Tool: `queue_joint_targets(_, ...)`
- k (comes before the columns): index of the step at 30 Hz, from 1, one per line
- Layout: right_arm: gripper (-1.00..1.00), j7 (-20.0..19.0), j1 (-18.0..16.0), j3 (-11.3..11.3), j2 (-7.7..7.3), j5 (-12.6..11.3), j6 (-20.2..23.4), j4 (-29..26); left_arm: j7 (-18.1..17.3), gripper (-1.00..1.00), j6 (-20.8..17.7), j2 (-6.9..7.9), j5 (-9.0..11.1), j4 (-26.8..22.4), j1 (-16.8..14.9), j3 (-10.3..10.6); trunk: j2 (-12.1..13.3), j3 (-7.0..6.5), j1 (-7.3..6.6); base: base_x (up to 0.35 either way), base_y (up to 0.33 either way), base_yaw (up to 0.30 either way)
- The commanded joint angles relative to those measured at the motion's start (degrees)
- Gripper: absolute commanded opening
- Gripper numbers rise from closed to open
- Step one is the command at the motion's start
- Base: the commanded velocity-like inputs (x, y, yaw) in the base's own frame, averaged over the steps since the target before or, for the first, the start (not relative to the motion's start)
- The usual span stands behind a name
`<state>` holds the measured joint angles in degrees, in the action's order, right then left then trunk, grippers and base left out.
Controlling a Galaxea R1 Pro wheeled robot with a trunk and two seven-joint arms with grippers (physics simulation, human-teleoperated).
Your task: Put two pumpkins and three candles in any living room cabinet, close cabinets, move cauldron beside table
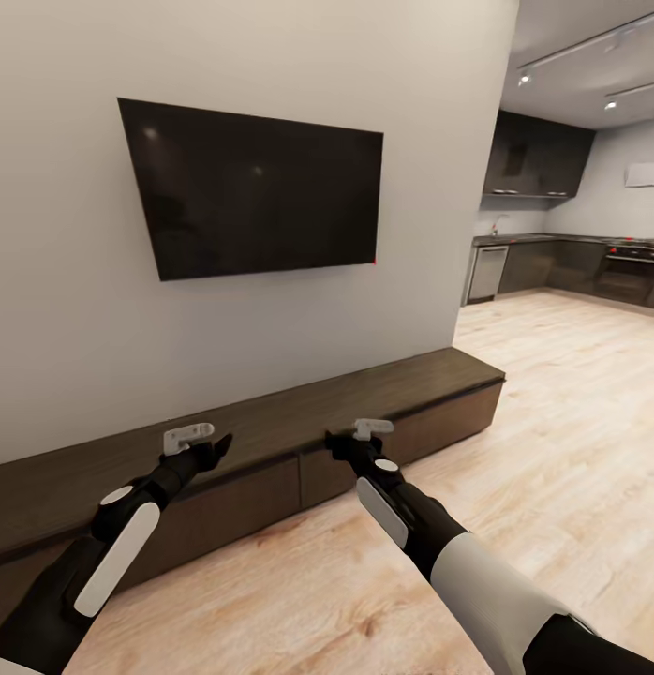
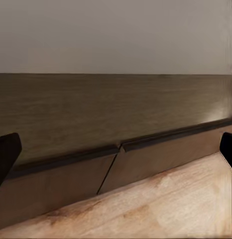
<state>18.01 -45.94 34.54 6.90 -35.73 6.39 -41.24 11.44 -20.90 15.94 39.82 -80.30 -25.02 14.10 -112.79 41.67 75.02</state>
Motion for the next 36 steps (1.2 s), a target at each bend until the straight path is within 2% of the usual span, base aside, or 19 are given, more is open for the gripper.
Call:
queue_joint_targets(1, 1.00, 0.4, -0.1, 0.3, -0.03, -0.3, 0.1, -0.1, 0.6, 1.00, -0.1, 0.07, 0.6, -0.1, 0.0, 0.1, 0.0, 0.04, -0.01, 0.000, 0.000, -0.287)
queue_joint_targets(6, 1.00, 0.5, -0.1, 0.3, -0.04, -0.6, 0.0, -0.1, 0.5, 1.00, -0.1, 0.07, 0.6, -0.1, 0.0, 0.1, 0.0, -0.06, -0.01, 0.000, 0.000, -0.288)
queue_joint_targets(9, 1.00, 0.5, -0.1, 0.3, -0.20, -1.7, 0.0, -0.1, 0.5, 1.00, -0.1, 0.17, 0.6, -0.1, 0.0, 0.1, 0.0, -0.13, -0.01, 0.000, 0.000, -0.288)
queue_joint_targets(12, 1.00, 0.4, 0.1, 0.3, -0.59, -4.0, -0.3, 0.0, 0.5, 1.00, -0.1, 0.34, 0.6, -0.1, 0.0, 0.1, 0.0, -0.20, -0.01, 0.000, 0.000, -0.288)
queue_joint_targets(17, 1.00, 0.4, 0.3, 0.3, -0.78, -10.5, -3.7, 0.0, 0.4, 1.00, -0.1, 0.36, 0.8, -0.1, 0.0, 0.1, 0.0, -0.31, -0.01, 0.000, 0.000, -0.288)
queue_joint_targets(20, 1.00, 0.4, 0.4, 0.4, -1.54, -11.9, -4.0, 0.0, 0.2, 1.00, -0.1, 0.20, 0.8, -0.1, 0.0, 0.1, 0.0, -0.38, -0.01, 0.000, 0.000, -0.288)
queue_joint_targets(25, 1.00, 0.7, 0.4, 0.3, -2.75, -12.4, -4.2, 0.1, 0.1, 1.00, -0.2, -0.05, 0.7, -0.1, 0.0, 0.3, 0.0, -0.54, -0.01, 0.000, 0.000, -0.283)
queue_joint_targets(27, 1.00, 1.0, 0.4, -1.0, -3.44, -12.5, -4.0, 0.1, 0.1, 1.00, -0.2, -0.11, 0.8, -0.1, 0.0, 0.3, 0.0, -0.61, -0.01, 0.000, 0.000, -0.281)
queue_joint_targets(30, 1.00, 1.3, 0.9, -5.8, -5.26, -12.5, -2.8, 0.1, -0.1, 1.00, -0.2, -0.06, 0.9, -0.1, 0.0, 0.3, 0.0, -0.73, -0.01, 0.000, 0.000, -0.277)
queue_joint_targets(32, 1.00, 1.4, 2.2, -8.5, -6.92, -12.4, -1.9, 0.1, -0.1, 1.00, -0.2, -0.18, 1.0, -0.1, 0.0, 0.5, 0.0, -0.81, -0.01, 0.000, 0.000, -0.274)
queue_joint_targets(33, 1.00, 1.4, 3.5, -10.1, -8.39, -12.5, -1.5, 0.1, -0.1, 1.00, -0.5, -0.23, 1.1, -0.1, 0.0, 0.8, 0.0, -0.86, -0.01, 0.000, 0.000, -0.273)
queue_joint_targets(36, 1.00, 1.4, 6.1, -11.7, -10.43, -12.4, -1.1, 0.1, -0.1, 1.00, -1.0, -0.25, 1.3, -0.2, 0.0, 1.2, 0.0, -0.99, -0.01, 0.000, 0.000, -0.273)
